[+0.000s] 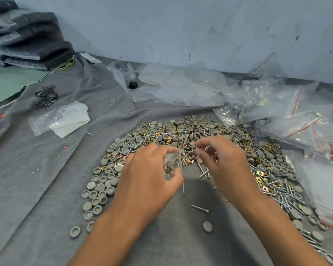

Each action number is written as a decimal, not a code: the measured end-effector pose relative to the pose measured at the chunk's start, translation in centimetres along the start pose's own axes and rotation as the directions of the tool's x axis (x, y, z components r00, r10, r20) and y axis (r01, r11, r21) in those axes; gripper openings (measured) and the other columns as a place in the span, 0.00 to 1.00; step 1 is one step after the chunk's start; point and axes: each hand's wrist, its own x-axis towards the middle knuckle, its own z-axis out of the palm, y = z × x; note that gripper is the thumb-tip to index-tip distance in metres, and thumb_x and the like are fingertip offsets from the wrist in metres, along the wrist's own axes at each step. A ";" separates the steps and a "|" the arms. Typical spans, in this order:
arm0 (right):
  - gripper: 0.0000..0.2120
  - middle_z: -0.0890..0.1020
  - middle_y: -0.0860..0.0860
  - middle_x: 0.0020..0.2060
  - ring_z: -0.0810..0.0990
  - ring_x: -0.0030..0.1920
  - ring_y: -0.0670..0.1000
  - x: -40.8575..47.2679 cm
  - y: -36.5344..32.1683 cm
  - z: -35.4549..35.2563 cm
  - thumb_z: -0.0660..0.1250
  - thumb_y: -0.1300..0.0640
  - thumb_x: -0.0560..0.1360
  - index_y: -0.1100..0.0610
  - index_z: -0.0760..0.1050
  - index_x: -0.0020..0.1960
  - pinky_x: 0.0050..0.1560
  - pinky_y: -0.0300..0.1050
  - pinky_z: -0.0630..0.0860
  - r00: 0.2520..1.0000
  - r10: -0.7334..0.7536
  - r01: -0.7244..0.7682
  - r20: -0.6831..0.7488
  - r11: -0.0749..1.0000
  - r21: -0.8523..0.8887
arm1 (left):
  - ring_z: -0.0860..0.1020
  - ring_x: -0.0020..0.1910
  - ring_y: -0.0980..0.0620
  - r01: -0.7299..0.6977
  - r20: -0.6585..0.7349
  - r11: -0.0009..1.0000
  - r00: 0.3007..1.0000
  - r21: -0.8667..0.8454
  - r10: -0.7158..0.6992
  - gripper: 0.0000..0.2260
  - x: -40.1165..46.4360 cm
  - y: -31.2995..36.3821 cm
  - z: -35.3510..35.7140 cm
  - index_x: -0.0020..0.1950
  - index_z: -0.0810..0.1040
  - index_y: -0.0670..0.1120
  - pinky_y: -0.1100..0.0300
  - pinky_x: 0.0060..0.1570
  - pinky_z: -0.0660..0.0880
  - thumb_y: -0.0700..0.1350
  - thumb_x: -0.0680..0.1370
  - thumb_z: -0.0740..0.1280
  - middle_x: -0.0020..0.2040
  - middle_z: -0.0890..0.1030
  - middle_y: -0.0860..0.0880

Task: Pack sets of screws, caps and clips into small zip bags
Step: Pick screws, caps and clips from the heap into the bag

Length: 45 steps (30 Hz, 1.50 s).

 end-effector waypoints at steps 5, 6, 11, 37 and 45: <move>0.18 0.76 0.44 0.62 0.70 0.61 0.49 -1.2 2.0 2.5 0.64 0.47 0.81 0.45 0.75 0.70 0.62 0.45 0.70 0.959 0.040 0.054 0.279 0.945 -0.322 | 0.68 0.41 0.66 -0.003 0.013 1.000 1.000 -0.011 0.003 0.16 0.1 0.2 -0.2 0.62 0.80 0.56 0.59 0.48 0.67 0.53 0.74 0.70 0.37 0.66 0.64; 0.17 0.75 0.44 0.60 0.71 0.60 0.49 -1.2 2.0 2.6 0.64 0.46 0.81 0.44 0.76 0.69 0.61 0.46 0.71 0.960 0.033 0.066 0.279 0.939 -0.337 | 0.68 0.41 0.66 0.001 0.014 1.000 1.000 -0.010 -0.001 0.16 0.1 0.2 -0.2 0.62 0.80 0.56 0.59 0.48 0.67 0.53 0.75 0.70 0.37 0.66 0.63; 0.07 0.74 0.45 0.53 0.69 0.55 0.49 -1.3 2.2 2.3 0.68 0.49 0.79 0.47 0.80 0.56 0.55 0.44 0.69 0.958 0.052 0.069 0.282 0.913 -0.402 | 0.69 0.41 0.64 0.015 0.031 1.000 0.999 -0.014 -0.015 0.16 0.0 0.2 -0.3 0.63 0.79 0.57 0.59 0.48 0.67 0.53 0.75 0.70 0.37 0.68 0.61; 0.11 0.80 0.41 0.53 0.79 0.52 0.44 -1.2 -2.1 -1.9 0.67 0.52 0.78 0.46 0.80 0.59 0.47 0.29 0.70 0.993 -0.103 0.088 0.052 0.967 0.239 | 0.69 0.44 0.61 -0.135 0.072 0.988 0.988 -0.072 0.140 0.14 -0.1 0.6 -0.6 0.59 0.79 0.56 0.66 0.45 0.63 0.57 0.76 0.64 0.39 0.66 0.62; 0.03 0.81 0.42 0.42 0.79 0.40 0.49 -1.0 -2.2 -3.2 0.67 0.45 0.78 0.42 0.78 0.48 0.38 0.40 0.74 0.998 -0.001 0.028 -0.066 0.913 0.407 | 0.77 0.49 0.60 -0.202 -0.063 0.943 0.979 -0.263 0.193 0.16 0.1 0.1 -1.1 0.59 0.75 0.61 0.69 0.49 0.70 0.56 0.73 0.72 0.47 0.77 0.62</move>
